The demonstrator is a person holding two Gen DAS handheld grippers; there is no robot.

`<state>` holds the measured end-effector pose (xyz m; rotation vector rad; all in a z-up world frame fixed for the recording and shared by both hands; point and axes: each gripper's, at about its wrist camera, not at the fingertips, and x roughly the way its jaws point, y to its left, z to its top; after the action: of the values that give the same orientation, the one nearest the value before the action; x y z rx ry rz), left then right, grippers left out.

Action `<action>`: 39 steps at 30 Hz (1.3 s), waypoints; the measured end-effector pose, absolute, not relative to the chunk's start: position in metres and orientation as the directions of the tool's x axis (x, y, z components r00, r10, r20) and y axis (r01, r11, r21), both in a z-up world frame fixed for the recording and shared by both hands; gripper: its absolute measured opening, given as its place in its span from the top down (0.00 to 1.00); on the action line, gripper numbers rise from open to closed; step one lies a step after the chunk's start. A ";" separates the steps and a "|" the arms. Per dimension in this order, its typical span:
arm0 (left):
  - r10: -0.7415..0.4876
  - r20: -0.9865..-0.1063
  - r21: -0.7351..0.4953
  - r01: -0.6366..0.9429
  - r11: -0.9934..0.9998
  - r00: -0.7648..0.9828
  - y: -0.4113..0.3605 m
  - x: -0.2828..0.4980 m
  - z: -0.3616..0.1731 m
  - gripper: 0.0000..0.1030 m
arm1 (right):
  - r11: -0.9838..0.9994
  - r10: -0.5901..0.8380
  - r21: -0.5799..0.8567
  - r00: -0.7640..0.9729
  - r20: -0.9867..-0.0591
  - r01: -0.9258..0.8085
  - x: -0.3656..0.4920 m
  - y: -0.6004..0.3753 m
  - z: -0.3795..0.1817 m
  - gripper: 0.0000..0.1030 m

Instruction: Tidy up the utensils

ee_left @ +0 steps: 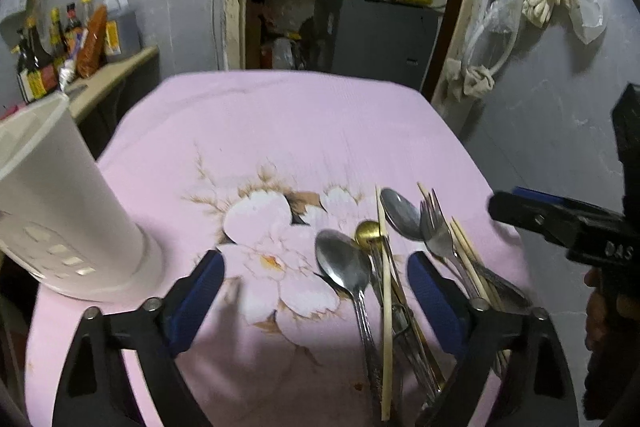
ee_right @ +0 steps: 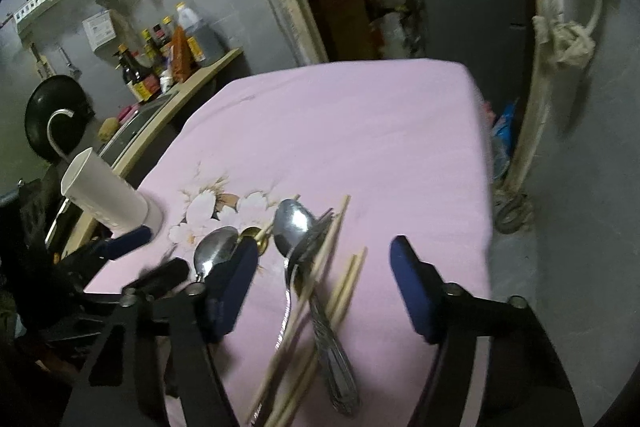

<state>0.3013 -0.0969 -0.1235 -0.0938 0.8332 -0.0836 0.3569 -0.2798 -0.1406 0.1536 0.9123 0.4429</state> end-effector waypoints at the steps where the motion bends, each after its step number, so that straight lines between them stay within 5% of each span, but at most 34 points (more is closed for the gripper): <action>1: -0.121 -0.744 -0.126 0.040 0.991 0.658 -0.097 0.304 -0.126 0.19 | 0.893 0.445 0.321 0.517 -0.731 -0.316 0.360 -0.276 -0.143 0.47; 7: -0.183 -0.776 -0.192 0.051 0.980 0.604 -0.096 0.316 -0.136 0.43 | 0.868 0.490 0.370 0.444 -0.750 -0.331 0.379 -0.260 -0.156 0.71; 9: -0.209 -0.786 -0.225 0.045 0.973 0.582 -0.094 0.321 -0.140 0.55 | 0.863 0.498 0.383 0.426 -0.755 -0.329 0.383 -0.255 -0.160 0.75; 17: -0.308 -0.795 -0.349 0.021 0.937 0.523 -0.085 0.340 -0.147 0.74 | 0.878 0.474 0.394 0.378 -0.795 -0.273 0.391 -0.245 -0.176 0.81; 39: -0.395 -0.773 -0.460 -0.011 0.888 0.497 -0.077 0.330 -0.113 0.98 | 0.784 0.580 0.621 0.376 -0.723 -0.016 0.380 -0.253 -0.177 0.96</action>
<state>0.3301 -0.0771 -0.1125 -0.4389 1.0327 -0.2418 0.3797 -0.2534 -0.1772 0.5794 1.1335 0.4094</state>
